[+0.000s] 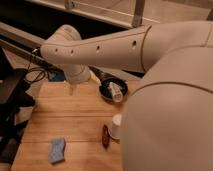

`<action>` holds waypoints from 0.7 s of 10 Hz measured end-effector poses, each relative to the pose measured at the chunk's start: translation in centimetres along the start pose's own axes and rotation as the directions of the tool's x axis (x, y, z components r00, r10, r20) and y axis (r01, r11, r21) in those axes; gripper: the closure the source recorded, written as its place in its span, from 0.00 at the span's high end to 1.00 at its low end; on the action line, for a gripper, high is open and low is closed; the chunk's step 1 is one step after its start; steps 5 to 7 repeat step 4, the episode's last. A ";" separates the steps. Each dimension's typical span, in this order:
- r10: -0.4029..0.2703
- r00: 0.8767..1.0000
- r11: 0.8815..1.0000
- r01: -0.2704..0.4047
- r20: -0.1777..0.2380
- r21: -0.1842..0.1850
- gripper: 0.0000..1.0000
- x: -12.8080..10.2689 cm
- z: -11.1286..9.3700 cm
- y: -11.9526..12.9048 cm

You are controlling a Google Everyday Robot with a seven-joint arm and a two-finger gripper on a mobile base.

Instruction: Move the arm in a circular motion

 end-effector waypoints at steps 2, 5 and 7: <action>-0.001 1.000 1.000 0.001 -0.004 0.005 0.80 1.3 -0.4 -0.1; -0.007 1.000 1.000 0.007 -0.005 0.008 0.80 2.3 -0.9 0.4; -0.007 1.000 1.000 0.007 -0.005 0.008 0.80 2.3 -0.9 0.4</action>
